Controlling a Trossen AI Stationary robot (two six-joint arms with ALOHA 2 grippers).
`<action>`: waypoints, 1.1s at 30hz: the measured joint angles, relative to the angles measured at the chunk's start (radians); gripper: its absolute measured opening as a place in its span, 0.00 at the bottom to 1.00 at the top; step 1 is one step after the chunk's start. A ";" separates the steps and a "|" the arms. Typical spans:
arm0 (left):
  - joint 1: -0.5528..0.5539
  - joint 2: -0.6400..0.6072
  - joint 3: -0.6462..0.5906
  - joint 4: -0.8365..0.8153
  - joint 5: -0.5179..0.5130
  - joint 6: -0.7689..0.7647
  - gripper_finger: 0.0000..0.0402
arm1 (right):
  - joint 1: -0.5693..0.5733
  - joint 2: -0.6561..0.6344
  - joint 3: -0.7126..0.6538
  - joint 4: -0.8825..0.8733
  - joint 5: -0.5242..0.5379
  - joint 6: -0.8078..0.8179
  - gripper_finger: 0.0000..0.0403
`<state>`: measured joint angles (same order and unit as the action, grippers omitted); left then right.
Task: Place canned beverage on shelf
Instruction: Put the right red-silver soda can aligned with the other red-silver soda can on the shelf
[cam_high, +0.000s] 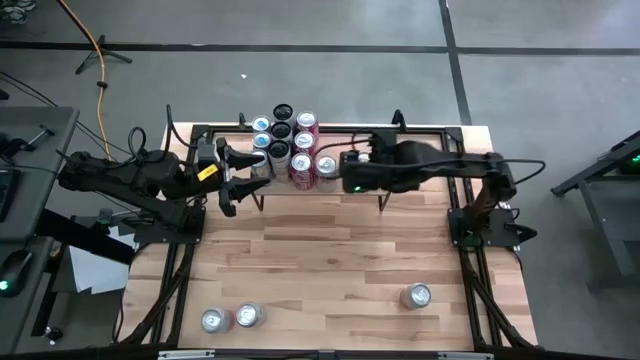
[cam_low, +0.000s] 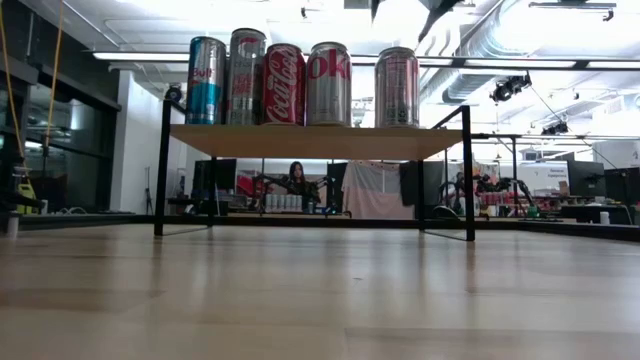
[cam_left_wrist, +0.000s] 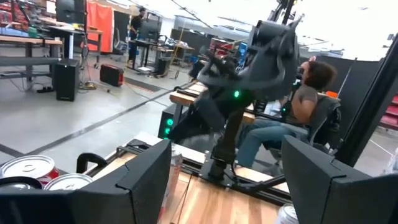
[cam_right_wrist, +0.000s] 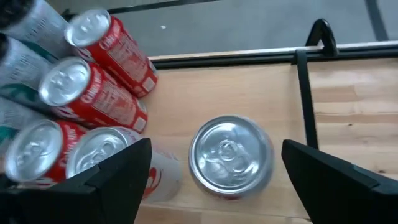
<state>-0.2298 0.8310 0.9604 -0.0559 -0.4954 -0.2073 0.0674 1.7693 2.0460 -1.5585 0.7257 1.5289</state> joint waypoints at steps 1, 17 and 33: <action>0.000 0.000 0.000 -0.001 0.000 0.000 0.60 | 0.000 0.018 0.000 0.000 0.004 0.016 0.86; 0.000 0.000 0.000 -0.031 0.023 -0.001 0.60 | -0.020 0.138 -0.001 -0.010 0.026 0.064 0.86; 0.000 0.000 0.000 -0.031 0.023 0.024 0.60 | -0.061 0.141 -0.001 -0.011 -0.021 0.008 0.85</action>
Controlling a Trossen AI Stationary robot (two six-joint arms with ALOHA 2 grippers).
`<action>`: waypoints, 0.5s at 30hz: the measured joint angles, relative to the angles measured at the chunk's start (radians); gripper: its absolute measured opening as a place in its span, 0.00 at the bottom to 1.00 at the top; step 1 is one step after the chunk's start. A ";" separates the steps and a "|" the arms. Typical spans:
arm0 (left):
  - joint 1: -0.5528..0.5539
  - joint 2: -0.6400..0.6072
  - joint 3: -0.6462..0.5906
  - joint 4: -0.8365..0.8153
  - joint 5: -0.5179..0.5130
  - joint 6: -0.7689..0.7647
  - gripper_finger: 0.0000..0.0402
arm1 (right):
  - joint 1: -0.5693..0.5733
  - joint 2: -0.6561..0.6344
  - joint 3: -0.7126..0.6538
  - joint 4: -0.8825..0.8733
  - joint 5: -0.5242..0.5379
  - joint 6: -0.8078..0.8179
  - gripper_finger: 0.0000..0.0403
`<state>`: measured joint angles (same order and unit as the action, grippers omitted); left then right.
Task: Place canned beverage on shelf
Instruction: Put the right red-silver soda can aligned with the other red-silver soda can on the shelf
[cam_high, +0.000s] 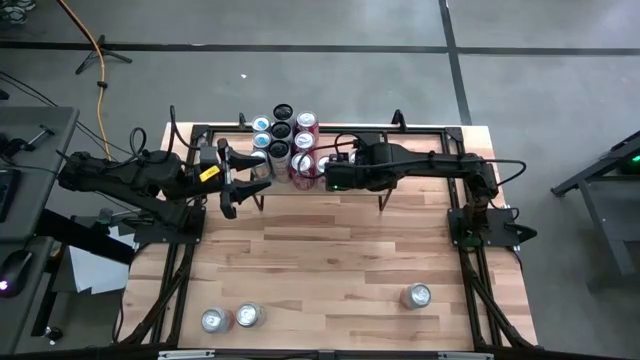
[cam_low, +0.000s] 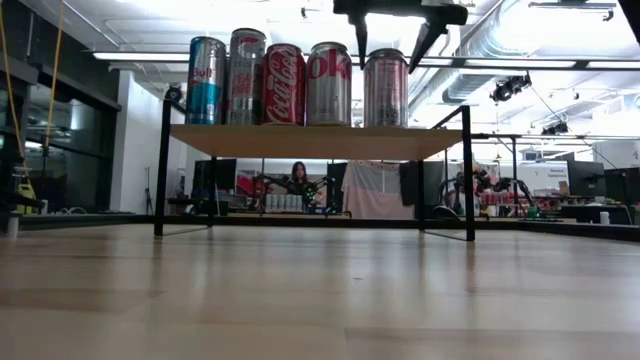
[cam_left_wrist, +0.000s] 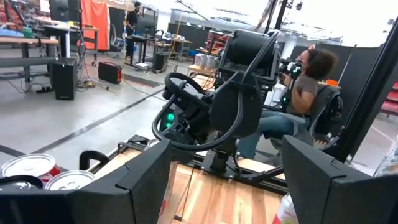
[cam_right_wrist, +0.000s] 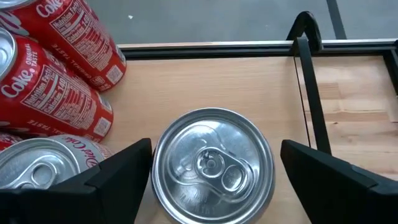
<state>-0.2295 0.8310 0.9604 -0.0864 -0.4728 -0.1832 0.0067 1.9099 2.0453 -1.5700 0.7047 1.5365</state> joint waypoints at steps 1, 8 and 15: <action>0.000 0.000 0.000 0.000 0.000 0.009 0.60 | 0.000 0.000 0.000 0.000 -0.001 0.000 0.84; 0.000 0.000 0.000 0.000 0.000 0.012 0.60 | -0.012 -0.002 0.001 0.004 0.000 -0.103 0.66; 0.000 0.000 0.000 0.002 0.000 0.012 0.60 | -0.040 -0.016 0.001 -0.004 0.003 -0.357 0.66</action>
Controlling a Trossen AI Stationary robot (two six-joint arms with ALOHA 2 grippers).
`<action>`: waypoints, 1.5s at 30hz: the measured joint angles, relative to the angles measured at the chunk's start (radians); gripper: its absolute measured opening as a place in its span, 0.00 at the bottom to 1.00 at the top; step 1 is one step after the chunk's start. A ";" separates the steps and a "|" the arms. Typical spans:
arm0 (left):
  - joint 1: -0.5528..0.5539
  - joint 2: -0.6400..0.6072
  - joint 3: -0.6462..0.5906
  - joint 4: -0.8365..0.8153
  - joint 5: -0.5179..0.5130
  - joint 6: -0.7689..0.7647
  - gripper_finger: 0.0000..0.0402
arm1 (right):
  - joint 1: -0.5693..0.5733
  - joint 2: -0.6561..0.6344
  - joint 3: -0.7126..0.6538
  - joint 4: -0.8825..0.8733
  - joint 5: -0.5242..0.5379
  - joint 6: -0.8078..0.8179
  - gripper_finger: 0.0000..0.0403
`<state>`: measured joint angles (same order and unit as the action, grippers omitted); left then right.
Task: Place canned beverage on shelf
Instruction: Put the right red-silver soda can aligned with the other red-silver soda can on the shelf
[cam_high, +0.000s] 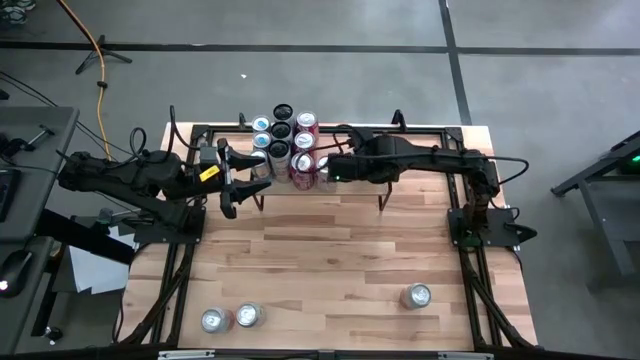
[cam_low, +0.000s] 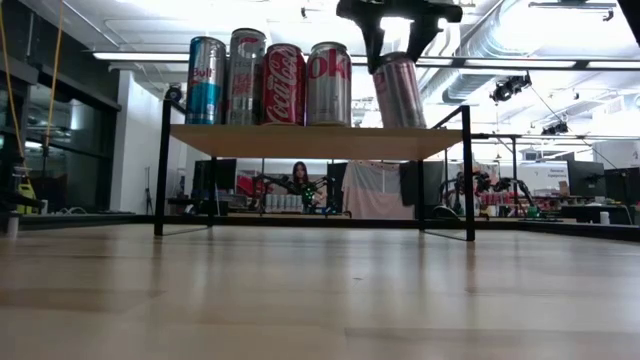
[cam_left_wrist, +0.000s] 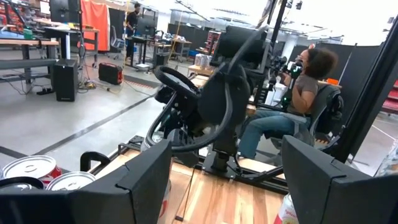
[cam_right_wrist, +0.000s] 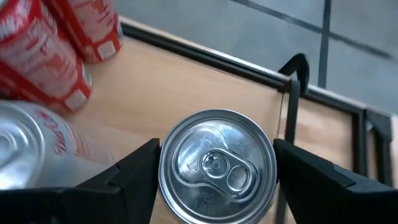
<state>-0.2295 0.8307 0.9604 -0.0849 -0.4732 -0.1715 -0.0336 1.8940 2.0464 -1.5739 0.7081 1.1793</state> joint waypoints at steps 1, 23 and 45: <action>0.000 0.000 0.000 0.001 0.000 0.000 0.60 | -0.006 -0.004 0.000 0.000 -0.009 -0.044 0.66; 0.000 0.000 0.000 0.112 -0.013 -0.018 0.60 | -0.230 -0.152 0.000 0.272 -0.495 -1.018 0.66; 0.000 0.000 0.000 0.251 -0.012 -0.018 0.60 | -0.445 -0.018 -0.001 0.420 -1.001 -1.546 0.66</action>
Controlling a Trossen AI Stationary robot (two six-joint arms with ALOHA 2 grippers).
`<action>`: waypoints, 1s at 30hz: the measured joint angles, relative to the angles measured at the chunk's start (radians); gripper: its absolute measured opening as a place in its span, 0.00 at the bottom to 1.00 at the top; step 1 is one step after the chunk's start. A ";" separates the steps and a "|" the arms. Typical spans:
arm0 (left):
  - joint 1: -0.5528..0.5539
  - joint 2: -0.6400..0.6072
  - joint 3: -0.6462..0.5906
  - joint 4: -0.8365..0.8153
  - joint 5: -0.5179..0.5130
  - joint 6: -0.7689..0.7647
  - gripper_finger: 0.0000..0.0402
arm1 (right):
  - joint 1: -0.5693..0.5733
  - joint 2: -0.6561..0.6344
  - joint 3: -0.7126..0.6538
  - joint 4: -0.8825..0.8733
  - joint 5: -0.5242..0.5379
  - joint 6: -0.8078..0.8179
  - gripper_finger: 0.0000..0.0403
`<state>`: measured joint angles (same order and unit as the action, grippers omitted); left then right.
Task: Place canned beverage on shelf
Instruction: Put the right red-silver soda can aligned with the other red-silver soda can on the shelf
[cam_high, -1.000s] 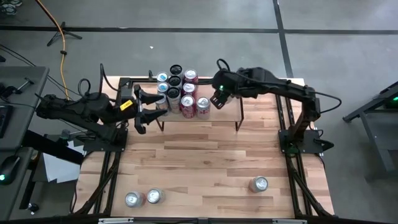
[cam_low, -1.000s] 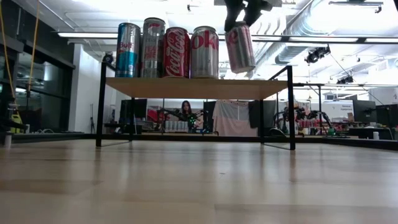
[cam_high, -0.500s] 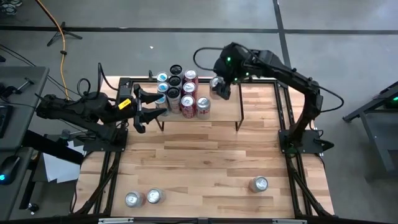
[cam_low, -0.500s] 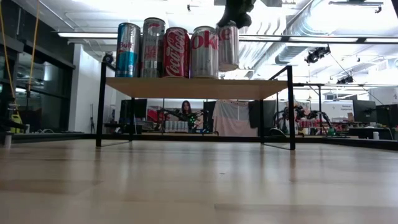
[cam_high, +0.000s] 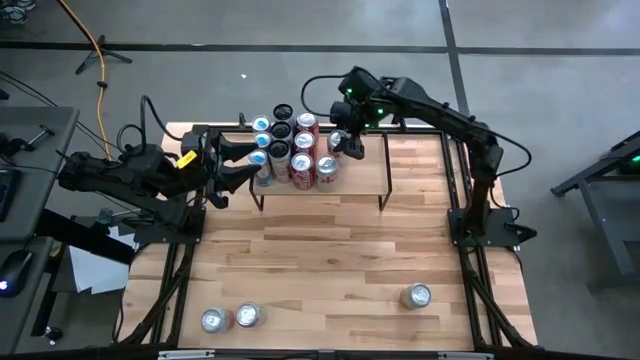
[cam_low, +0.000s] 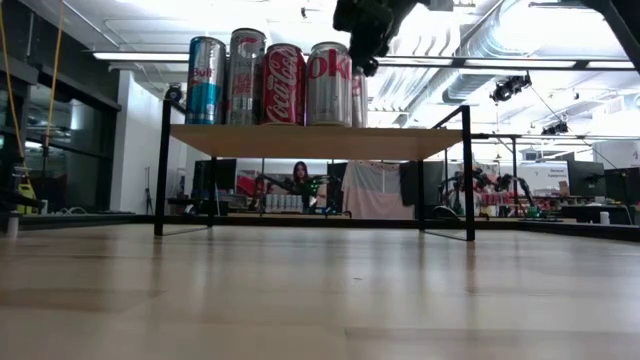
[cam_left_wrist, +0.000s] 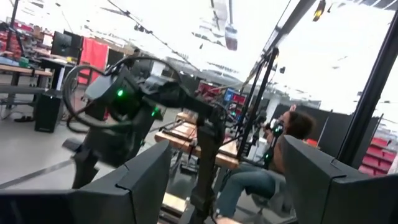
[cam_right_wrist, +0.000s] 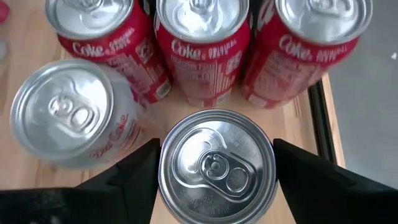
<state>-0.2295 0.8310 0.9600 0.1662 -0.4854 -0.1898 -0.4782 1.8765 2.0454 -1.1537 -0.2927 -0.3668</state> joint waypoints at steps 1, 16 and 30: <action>0.000 0.000 0.000 0.010 0.000 0.000 0.60 | 0.000 0.006 0.000 0.011 -0.003 -0.009 0.66; 0.000 0.000 0.000 0.020 -0.002 0.019 0.60 | 0.000 0.028 0.001 0.036 -0.078 -0.017 0.77; 0.000 0.000 0.000 0.019 -0.001 0.027 0.60 | -0.008 0.028 0.006 0.076 -0.056 0.053 0.81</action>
<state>-0.2295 0.8307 0.9600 0.1852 -0.4866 -0.1630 -0.4859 1.9041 2.0515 -1.0775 -0.3488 -0.3141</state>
